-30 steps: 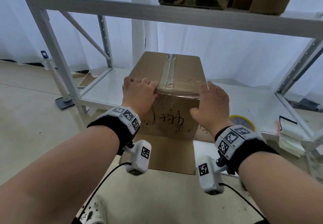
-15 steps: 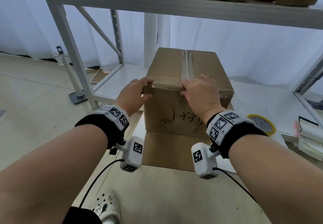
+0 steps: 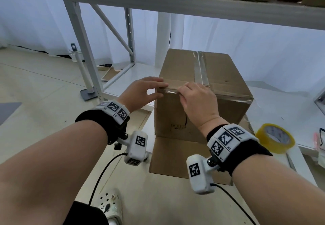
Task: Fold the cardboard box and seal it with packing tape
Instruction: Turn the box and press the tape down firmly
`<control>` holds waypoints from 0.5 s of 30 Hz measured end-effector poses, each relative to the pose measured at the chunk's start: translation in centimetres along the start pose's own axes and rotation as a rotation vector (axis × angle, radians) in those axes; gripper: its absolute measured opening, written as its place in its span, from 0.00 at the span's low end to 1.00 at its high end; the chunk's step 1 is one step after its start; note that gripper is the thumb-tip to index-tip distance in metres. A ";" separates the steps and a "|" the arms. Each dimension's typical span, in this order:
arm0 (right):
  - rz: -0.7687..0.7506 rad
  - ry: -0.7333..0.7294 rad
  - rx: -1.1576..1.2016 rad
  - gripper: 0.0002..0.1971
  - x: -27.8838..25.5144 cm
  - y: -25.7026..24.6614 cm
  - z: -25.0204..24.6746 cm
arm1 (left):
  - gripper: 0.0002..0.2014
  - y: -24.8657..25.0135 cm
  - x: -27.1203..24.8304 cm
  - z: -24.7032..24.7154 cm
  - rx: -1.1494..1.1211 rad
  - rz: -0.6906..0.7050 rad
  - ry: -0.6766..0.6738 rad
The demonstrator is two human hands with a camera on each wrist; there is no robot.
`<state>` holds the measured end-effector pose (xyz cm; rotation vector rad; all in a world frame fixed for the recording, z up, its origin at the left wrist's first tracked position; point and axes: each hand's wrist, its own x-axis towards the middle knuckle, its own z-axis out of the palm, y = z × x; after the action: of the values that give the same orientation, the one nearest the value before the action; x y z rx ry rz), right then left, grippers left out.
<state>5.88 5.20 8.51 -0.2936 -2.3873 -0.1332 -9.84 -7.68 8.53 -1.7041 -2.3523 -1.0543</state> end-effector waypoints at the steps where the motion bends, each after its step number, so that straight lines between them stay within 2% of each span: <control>1: 0.014 -0.004 0.009 0.05 0.2 0.0 0.1 | 0.16 0.0 0.1 0.1 -0.045 -0.017 0.042; 5: 0.025 -0.019 0.018 0.06 0.6 -0.5 0.9 | 0.12 -0.2 0.1 0.4 -0.236 -0.081 0.121; 10: 0.000 0.012 0.039 0.08 0.3 -0.8 1.1 | 0.10 -0.1 -0.5 0.2 -0.280 -0.104 0.055; 13: -0.023 0.042 0.035 0.05 -0.2 -0.8 1.1 | 0.03 0.7 -0.1 0.6 -0.342 -0.173 0.083; 15: -0.020 0.050 0.025 0.05 -0.2 -0.7 1.1 | 0.08 1.4 0.6 0.8 -0.313 -0.222 0.135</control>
<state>5.15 4.65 7.52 -0.2518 -2.3413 -0.1190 -8.62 -6.54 8.81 -1.4162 -2.4342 -1.5934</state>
